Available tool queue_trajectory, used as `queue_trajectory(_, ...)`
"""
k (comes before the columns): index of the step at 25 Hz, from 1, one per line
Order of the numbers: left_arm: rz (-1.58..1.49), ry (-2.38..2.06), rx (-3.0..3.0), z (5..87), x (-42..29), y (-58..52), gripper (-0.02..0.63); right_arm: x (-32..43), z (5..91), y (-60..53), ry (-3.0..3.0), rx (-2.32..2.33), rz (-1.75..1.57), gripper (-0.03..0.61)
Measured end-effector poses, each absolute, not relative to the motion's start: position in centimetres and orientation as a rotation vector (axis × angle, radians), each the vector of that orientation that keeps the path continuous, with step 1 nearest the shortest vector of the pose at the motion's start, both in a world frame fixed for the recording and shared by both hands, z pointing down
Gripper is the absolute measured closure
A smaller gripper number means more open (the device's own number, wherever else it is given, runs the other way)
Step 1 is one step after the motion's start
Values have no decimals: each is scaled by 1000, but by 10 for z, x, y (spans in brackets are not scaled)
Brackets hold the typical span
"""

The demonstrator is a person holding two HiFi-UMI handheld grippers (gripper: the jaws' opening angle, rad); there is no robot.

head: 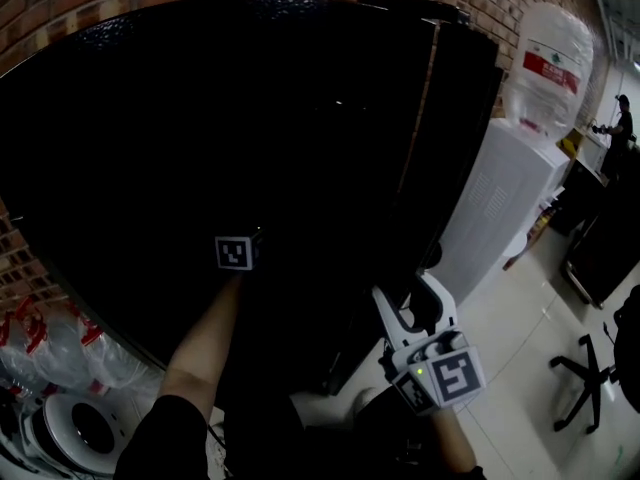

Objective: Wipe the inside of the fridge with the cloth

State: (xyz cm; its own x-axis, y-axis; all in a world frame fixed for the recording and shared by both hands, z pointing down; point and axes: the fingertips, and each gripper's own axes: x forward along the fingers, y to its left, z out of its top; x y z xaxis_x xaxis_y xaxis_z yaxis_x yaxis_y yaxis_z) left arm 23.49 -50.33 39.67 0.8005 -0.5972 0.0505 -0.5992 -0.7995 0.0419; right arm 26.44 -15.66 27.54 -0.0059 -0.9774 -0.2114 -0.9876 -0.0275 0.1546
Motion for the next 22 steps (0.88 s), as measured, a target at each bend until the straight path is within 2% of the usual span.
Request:
queue_trajectory(10,-233,-1034,2891,354,207,-437,572,271,270,-150,2171,-2179,355,357)
queue_trajectory(21,-372,-861,2968,319,137,-315,572,268,268,-128,2247,-2005,326,357)
queue_trajectory(22,-378,-845,2977,317,128,-301,572,265,268,-125,2254,-1987,335,377)
